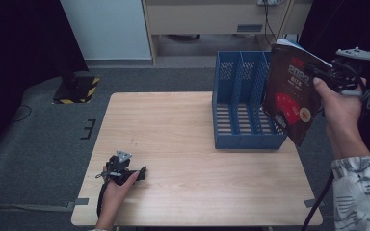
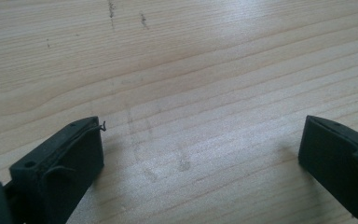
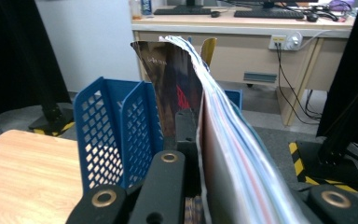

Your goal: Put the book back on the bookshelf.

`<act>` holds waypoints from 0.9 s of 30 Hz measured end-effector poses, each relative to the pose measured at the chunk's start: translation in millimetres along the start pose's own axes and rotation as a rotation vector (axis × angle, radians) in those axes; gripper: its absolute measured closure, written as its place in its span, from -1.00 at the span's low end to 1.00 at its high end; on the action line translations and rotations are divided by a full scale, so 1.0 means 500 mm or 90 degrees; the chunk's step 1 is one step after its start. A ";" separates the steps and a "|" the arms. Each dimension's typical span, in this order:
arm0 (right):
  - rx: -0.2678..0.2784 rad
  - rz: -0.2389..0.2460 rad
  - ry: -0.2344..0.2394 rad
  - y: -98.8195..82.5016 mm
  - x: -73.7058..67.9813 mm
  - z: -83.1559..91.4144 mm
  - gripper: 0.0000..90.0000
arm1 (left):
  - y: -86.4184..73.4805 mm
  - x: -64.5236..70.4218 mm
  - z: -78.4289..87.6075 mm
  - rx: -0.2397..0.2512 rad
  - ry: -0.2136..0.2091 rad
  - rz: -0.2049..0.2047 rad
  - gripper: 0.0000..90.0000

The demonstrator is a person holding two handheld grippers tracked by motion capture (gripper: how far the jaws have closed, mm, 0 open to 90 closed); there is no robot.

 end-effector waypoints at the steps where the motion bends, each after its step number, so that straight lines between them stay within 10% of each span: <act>1: -0.002 -0.001 -0.004 0.000 -0.001 -0.006 0.93 | 0.000 0.000 0.000 0.000 0.000 0.000 -1.00; 27: 0.004 -0.014 -0.065 -0.009 -0.011 -0.116 0.93 | 0.001 0.002 -0.001 0.000 0.000 -0.002 -1.00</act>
Point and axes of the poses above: each handheld gripper's, and its own axes: z roughly backward along the jaws, y roughly out of its top, x roughly to its right, the point moved 5 cm from there along -z, roughly forward along the jaws, and after that the axes turned 10 degrees about -y, right-handed, at the moved point
